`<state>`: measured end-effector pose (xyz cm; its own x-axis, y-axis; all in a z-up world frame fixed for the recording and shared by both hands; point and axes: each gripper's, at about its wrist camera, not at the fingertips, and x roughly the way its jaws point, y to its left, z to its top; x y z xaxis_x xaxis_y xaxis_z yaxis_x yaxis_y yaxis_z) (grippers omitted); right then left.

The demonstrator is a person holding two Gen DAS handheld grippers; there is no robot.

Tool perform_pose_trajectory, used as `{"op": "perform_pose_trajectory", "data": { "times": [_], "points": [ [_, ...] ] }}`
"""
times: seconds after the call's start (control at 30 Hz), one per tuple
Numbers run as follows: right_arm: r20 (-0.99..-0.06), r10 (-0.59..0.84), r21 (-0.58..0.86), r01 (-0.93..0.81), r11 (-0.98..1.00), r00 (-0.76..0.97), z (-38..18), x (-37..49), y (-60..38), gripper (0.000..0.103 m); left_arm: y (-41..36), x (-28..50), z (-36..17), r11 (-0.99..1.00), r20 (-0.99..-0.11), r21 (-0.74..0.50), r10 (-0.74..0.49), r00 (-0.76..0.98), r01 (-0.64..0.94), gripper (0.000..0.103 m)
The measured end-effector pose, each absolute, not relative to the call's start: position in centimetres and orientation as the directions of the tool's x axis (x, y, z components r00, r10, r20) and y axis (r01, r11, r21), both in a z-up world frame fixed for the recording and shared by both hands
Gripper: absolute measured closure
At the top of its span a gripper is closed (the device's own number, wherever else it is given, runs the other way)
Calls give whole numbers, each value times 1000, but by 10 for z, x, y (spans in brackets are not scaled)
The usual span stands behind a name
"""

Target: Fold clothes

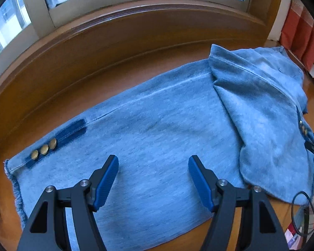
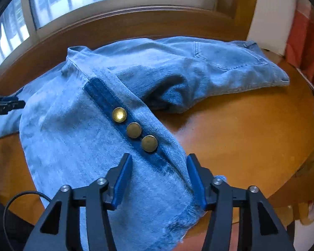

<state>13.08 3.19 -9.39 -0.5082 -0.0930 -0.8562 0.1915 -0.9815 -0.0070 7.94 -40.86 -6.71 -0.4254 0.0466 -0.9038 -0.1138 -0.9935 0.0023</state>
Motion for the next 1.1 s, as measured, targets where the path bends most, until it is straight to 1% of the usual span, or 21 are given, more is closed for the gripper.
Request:
{"op": "perform_pose_trajectory", "data": {
  "times": [0.03, 0.1, 0.23, 0.4, 0.57, 0.63, 0.7, 0.77, 0.87, 0.93, 1.0, 1.1],
  "points": [
    [-856, -82, -9, 174, -985, -511, -93, 132, 28, 79, -412, 81, -67, -993, -904, -2, 53, -425, -120, 36],
    [-851, -76, 1, 144, -990, -519, -90, 134, 20, 93, -418, 85, -69, -991, -904, -5, 61, -424, -132, 36],
    [-812, -160, 114, 117, -987, -561, -63, 140, 0, 94, -424, 91, -72, -984, -905, -7, 81, -417, -177, 36],
    [-746, -260, 249, 105, -963, -612, -28, 148, -27, 94, -428, 101, -63, -972, -888, -5, 113, -447, -236, 36],
    [-671, -421, 343, 248, -906, -611, 10, 138, -91, 94, -450, 121, -49, -970, -869, -13, 131, -477, -242, 36],
    [-647, -488, 375, 312, -873, -586, 20, 129, -121, 94, -489, 145, -40, -973, -862, -9, 125, -492, -230, 36],
    [-634, -541, 390, 376, -841, -553, 29, 121, -155, 94, -494, 146, -28, -978, -856, -9, 115, -504, -208, 36],
    [-632, -580, 396, 429, -812, -514, 34, 112, -188, 94, -500, 140, -25, -983, -850, -8, 104, -517, -185, 36],
    [-645, -618, 392, 500, -772, -449, 33, 97, -243, 94, -505, 130, -34, -991, -831, 14, 61, -554, -130, 36],
    [-677, -616, 378, 529, -760, -402, 20, 86, -284, 94, -517, 138, -32, -996, -819, 17, 34, -573, -84, 36],
    [-713, -607, 372, 543, -753, -352, 2, 78, -317, 94, -534, 149, -30, -999, -819, -5, 32, -573, -47, 36],
    [-777, -556, 326, 568, -756, -295, -32, 73, -364, 94, -551, 159, -31, -1000, -823, -9, 9, -568, -3, 36]
  ]
}}
